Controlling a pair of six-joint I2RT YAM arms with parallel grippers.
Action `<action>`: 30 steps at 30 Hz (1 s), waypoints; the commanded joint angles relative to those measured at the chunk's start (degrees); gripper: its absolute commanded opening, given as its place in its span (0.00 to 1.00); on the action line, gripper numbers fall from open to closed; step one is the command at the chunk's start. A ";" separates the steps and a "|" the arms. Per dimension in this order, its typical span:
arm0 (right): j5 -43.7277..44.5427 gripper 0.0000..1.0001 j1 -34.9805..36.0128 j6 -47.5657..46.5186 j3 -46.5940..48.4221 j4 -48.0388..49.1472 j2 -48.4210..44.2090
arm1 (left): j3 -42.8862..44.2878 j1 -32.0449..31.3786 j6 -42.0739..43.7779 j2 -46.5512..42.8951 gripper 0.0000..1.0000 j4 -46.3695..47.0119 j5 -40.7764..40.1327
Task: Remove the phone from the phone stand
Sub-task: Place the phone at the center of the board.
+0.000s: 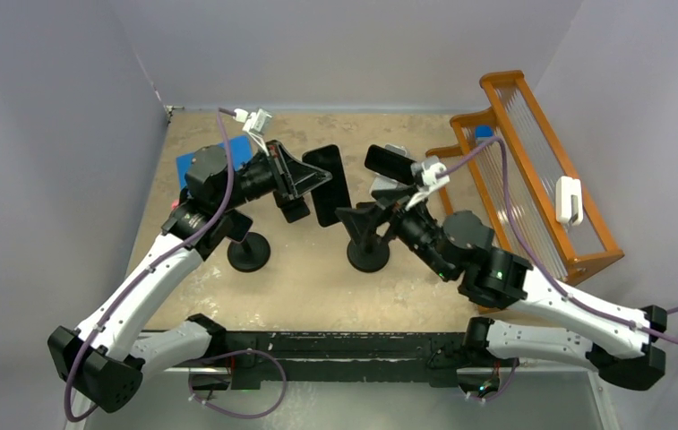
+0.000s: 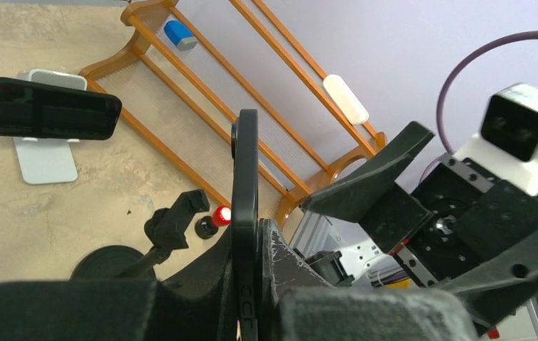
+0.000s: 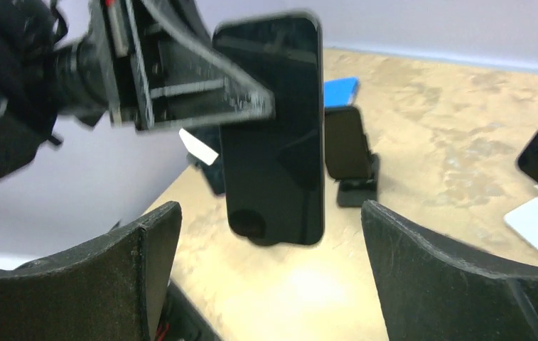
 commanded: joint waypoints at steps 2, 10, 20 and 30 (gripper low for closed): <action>-12.76 0.94 0.23 0.71 -11.53 6.82 -9.57 | 0.50 0.30 4.51 -5.14 0.00 -0.53 4.79; -25.01 0.76 0.22 3.98 -21.93 23.58 -15.81 | -5.63 0.31 1.96 -10.38 0.00 8.32 24.41; -35.14 0.63 0.23 6.79 -20.23 33.33 -8.58 | -8.37 0.30 0.51 -13.03 0.00 11.12 29.50; -36.59 0.40 0.18 9.31 -19.61 37.53 -4.13 | -9.04 0.30 1.60 -13.52 0.00 11.38 29.94</action>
